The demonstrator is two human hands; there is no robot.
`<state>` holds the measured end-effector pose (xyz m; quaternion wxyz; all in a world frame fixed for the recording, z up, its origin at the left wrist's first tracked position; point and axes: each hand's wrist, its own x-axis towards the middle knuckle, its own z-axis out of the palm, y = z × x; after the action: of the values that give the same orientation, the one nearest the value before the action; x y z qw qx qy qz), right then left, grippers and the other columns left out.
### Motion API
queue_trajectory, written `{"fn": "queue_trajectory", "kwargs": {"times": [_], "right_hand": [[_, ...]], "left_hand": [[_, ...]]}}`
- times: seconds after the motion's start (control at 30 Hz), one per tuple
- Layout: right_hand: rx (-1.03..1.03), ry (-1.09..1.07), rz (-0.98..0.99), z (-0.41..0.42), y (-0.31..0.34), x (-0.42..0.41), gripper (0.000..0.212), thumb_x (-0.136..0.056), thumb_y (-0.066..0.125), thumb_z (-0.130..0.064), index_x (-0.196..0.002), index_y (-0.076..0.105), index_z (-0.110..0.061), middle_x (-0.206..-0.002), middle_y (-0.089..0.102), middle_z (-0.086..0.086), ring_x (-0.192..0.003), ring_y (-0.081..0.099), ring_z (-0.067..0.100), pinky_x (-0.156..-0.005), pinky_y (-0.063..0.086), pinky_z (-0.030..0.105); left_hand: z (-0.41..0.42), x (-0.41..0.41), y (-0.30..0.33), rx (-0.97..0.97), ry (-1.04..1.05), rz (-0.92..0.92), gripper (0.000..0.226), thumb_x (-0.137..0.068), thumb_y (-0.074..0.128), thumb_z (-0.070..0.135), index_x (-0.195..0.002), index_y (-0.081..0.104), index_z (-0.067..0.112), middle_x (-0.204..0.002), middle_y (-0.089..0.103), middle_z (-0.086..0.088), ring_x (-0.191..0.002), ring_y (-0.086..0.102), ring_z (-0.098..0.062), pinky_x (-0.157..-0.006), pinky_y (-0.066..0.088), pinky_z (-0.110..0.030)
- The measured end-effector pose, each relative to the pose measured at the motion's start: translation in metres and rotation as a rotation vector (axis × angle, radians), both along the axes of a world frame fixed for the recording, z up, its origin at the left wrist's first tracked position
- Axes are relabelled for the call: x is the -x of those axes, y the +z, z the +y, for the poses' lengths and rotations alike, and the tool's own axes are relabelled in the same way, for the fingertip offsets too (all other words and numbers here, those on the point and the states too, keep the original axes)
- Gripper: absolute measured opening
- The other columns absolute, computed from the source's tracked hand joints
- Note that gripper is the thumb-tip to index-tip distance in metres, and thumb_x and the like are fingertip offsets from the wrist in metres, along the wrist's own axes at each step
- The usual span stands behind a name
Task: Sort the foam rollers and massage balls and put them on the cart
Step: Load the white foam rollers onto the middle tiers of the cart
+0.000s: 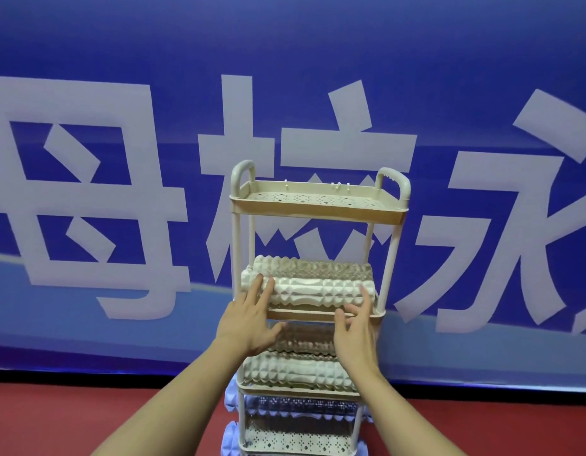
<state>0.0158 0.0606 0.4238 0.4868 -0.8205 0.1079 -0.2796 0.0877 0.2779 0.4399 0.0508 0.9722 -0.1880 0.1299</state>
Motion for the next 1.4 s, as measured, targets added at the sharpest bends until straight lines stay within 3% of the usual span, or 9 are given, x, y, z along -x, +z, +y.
{"fn": "queue_trajectory", "kwargs": {"times": [0.1,0.17,0.37,0.53,0.77,0.9,1.07,1.17,1.4], "right_hand": [[0.503,-0.151,-0.011,-0.007,-0.002,-0.005,0.041,-0.100,0.045,-0.042,-0.141,0.042,-0.038,-0.117,0.050,-0.009,-0.111,0.047,0.014,-0.096,0.049,0.044],[0.609,-0.124,0.000,-0.010,0.010,-0.010,0.042,-0.100,0.041,-0.047,-0.138,0.051,-0.034,-0.120,0.046,-0.008,-0.115,0.043,0.015,-0.098,0.048,0.043],[0.816,-0.119,0.184,-0.019,0.025,-0.020,0.055,-0.102,0.032,-0.056,-0.151,0.038,-0.032,-0.144,0.042,0.000,-0.129,0.044,0.024,-0.103,0.044,0.041],[0.780,-0.129,0.280,-0.029,0.017,-0.017,0.061,-0.100,0.029,-0.062,-0.155,0.022,-0.037,-0.165,0.014,0.006,-0.146,0.032,0.032,-0.113,0.037,0.049],[0.823,-0.087,0.285,-0.030,0.014,-0.011,0.067,-0.100,0.028,-0.064,-0.158,0.011,-0.036,-0.168,0.005,0.003,-0.149,0.025,0.032,-0.118,0.029,0.051],[0.830,-0.090,0.195,-0.022,0.003,0.013,0.065,-0.101,0.034,-0.057,-0.158,0.020,-0.031,-0.168,0.006,0.001,-0.151,0.016,0.029,-0.120,0.025,0.048],[0.742,-0.012,0.106,-0.005,-0.054,0.062,0.052,-0.101,0.047,-0.046,-0.149,0.043,-0.026,-0.160,0.030,0.001,-0.142,0.032,0.026,-0.116,0.031,0.043],[0.670,0.090,0.274,0.003,-0.119,0.100,0.050,-0.100,0.052,-0.045,-0.145,0.050,-0.022,-0.153,0.042,0.000,-0.138,0.041,0.023,-0.114,0.032,0.039],[0.587,0.289,0.815,0.007,-0.269,0.170,0.059,-0.096,0.050,-0.055,-0.148,0.042,-0.028,-0.146,0.046,-0.006,-0.127,0.049,0.024,-0.104,0.042,0.037]], "left_hand": [[0.000,0.001,-0.003,0.028,0.021,0.000,0.094,-0.088,0.032,0.077,-0.160,-0.009,0.032,-0.168,-0.018,-0.001,-0.142,0.037,-0.032,-0.108,0.041,-0.044],[0.000,0.003,-0.004,0.068,0.059,0.002,0.094,-0.087,0.033,0.078,-0.160,-0.007,0.034,-0.167,-0.021,-0.002,-0.131,0.048,-0.036,-0.103,0.045,-0.045],[-0.001,-0.003,0.002,0.076,0.013,-0.008,0.087,-0.092,0.036,0.072,-0.161,-0.003,0.036,-0.169,-0.013,0.002,-0.147,0.031,-0.028,-0.109,0.040,-0.043],[-0.001,-0.006,0.002,-0.019,-0.032,-0.006,0.087,-0.091,0.032,0.073,-0.159,-0.009,0.039,-0.169,-0.013,0.005,-0.151,0.020,-0.027,-0.113,0.034,-0.045],[-0.002,0.003,0.000,0.012,-0.009,0.008,0.087,-0.092,0.024,0.077,-0.160,-0.012,0.035,-0.168,-0.019,0.002,-0.149,0.019,-0.031,-0.114,0.033,-0.045],[-0.002,0.029,-0.013,0.153,0.023,-0.052,0.082,-0.095,0.024,0.073,-0.162,0.003,0.030,-0.170,-0.008,0.003,-0.153,0.008,-0.026,-0.121,0.024,-0.044],[-0.002,0.086,-0.072,0.315,0.037,-0.015,0.075,-0.097,0.035,0.069,-0.159,0.022,0.029,-0.168,0.012,-0.003,-0.149,0.017,-0.027,-0.120,0.025,-0.045],[-0.002,0.130,-0.135,0.347,0.093,0.154,0.073,-0.096,0.042,0.067,-0.156,0.030,0.028,-0.165,0.021,-0.003,-0.146,0.024,-0.028,-0.115,0.032,-0.045],[0.006,0.201,-0.276,0.298,0.207,0.636,0.068,-0.096,0.050,0.059,-0.153,0.035,0.025,-0.156,0.033,-0.005,-0.135,0.035,-0.031,-0.113,0.033,-0.041]]}}
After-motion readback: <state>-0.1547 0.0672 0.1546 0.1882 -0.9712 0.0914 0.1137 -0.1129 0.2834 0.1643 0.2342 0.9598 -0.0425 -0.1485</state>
